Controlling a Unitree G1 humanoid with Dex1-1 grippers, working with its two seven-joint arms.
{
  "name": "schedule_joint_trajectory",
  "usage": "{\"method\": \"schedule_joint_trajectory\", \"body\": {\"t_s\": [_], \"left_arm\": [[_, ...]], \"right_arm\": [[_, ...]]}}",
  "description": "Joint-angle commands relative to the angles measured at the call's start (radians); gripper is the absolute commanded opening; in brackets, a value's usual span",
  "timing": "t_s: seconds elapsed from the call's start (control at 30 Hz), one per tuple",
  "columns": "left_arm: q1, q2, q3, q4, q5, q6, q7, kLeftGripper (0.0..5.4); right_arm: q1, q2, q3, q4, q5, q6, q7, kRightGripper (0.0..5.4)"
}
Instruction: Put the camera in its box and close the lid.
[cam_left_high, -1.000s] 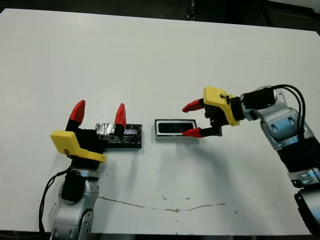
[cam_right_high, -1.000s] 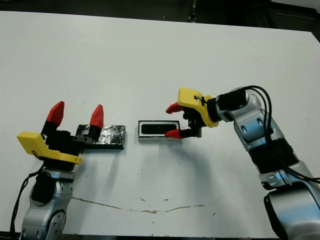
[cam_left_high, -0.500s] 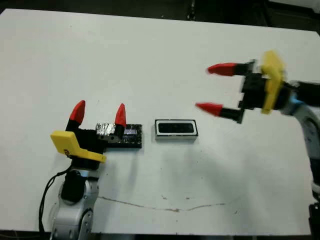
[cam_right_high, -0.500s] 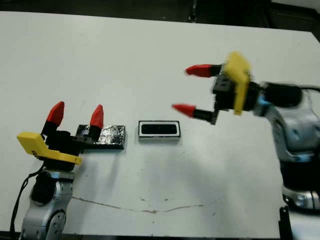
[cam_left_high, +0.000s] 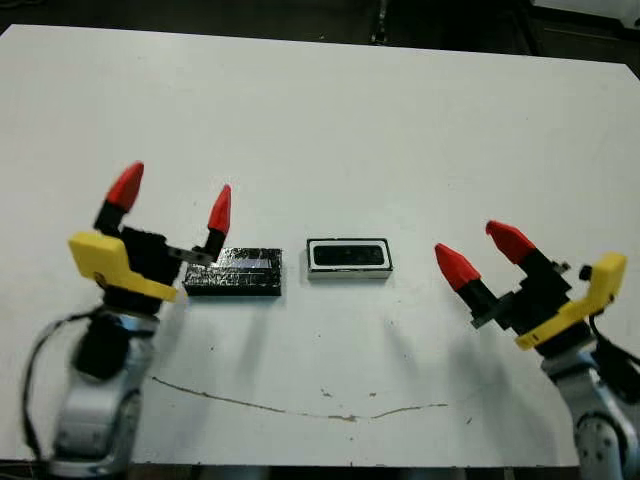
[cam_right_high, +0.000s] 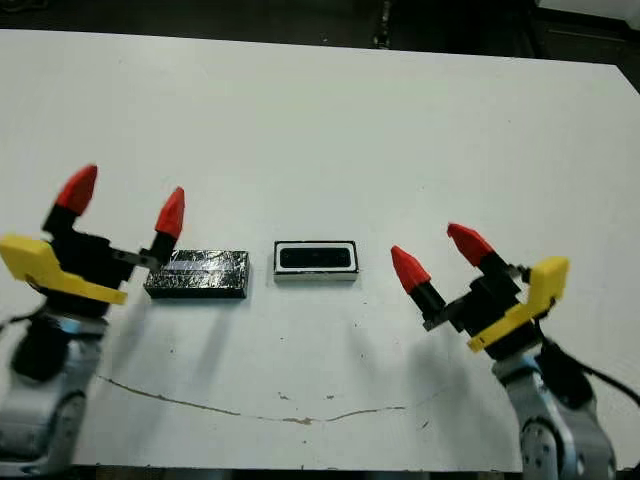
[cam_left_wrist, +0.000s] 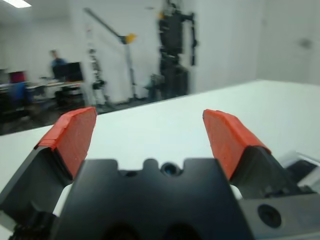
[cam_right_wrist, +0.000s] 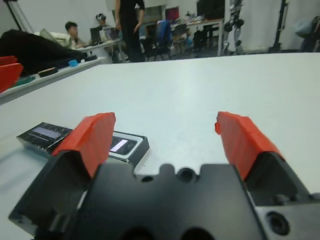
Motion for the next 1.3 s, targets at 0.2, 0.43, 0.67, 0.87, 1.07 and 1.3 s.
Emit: {"method": "schedule_joint_trajectory", "body": {"t_s": [0.2,0.43,0.67,0.87,1.07,1.3], "left_arm": [[-0.169,0.323,0.025,0.054,-0.084,0.135,-0.339,5.4],[-0.356,0.452,-0.042,0.25,-0.134,0.14,-0.676,5.4],[-0.537,0.483,-0.177,0.484,-0.141,0.161,-1.045,5.4],[-0.626,0.427,-0.251,0.69,-0.095,0.116,-1.216,5.4],[-0.638,0.406,-0.292,0.719,-0.015,0.059,-1.216,5.4],[-0.627,0.377,-0.313,0.768,0.032,0.062,-1.189,5.4]], "right_arm": [[0.01,0.029,-0.003,-0.032,0.038,0.004,-0.123,3.84],[0.013,0.032,0.012,-0.053,0.06,0.009,-0.178,2.82],[0.018,0.026,0.023,-0.063,0.062,0.007,-0.204,1.74],[0.018,0.02,0.021,-0.06,0.081,0.011,-0.205,0.81],[0.02,0.024,0.025,-0.056,0.062,-0.011,-0.206,0.31],[0.022,0.028,0.018,-0.053,0.078,-0.006,-0.203,0.11]]}}
